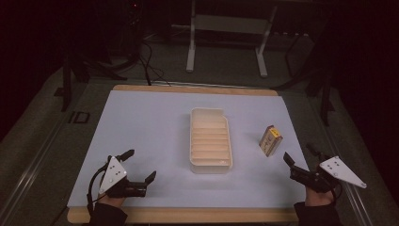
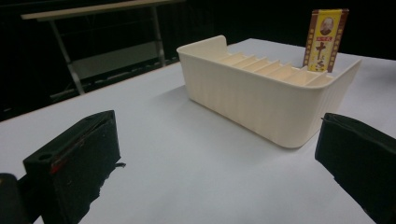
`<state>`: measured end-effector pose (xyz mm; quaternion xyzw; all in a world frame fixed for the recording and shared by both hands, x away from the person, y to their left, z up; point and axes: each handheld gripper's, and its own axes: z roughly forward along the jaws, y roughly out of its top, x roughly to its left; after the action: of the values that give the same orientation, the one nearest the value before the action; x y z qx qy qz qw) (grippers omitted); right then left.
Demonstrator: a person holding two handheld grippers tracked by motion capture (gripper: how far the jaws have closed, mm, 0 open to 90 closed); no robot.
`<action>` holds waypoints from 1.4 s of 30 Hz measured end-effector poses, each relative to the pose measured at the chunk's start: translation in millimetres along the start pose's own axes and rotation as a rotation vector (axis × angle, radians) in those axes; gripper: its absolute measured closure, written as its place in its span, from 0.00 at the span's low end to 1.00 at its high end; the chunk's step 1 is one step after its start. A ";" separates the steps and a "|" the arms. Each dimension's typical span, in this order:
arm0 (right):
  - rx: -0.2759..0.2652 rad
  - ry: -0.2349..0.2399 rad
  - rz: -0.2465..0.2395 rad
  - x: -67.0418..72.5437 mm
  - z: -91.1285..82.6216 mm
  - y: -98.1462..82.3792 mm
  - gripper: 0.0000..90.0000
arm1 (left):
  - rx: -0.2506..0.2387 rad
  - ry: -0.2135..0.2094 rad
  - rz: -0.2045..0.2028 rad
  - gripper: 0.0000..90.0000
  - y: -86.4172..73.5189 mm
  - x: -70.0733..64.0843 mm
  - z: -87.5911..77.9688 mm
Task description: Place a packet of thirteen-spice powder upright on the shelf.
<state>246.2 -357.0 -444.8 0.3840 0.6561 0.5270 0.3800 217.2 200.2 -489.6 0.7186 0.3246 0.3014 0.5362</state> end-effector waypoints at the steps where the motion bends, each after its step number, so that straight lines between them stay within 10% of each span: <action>1: 0.002 0.000 -0.003 0.1 0.4 -0.1 0.15 | -0.003 0.003 -0.003 0.00 0.1 0.0 -0.3; 14: 0.047 0.060 -0.013 -3.2 7.9 -0.7 0.16 | -0.017 0.041 -0.022 0.00 0.1 3.3 -4.2; 21: 0.119 0.216 0.027 -8.7 18.6 1.1 0.16 | -0.023 0.046 -0.024 0.00 0.6 4.3 -4.9; 33: 0.233 0.468 -0.040 -24.9 39.1 -0.8 0.15 | -0.006 0.031 -0.019 0.00 0.0 3.8 -2.8; 42: 0.426 0.652 -0.085 -27.2 55.9 -15.9 0.15 | 0.005 0.026 -0.015 0.00 -0.4 2.7 -1.6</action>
<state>306.4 -361.7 -466.5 0.2391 0.8524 0.4572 0.0847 217.6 203.3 -489.4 0.7133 0.3377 0.3058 0.5326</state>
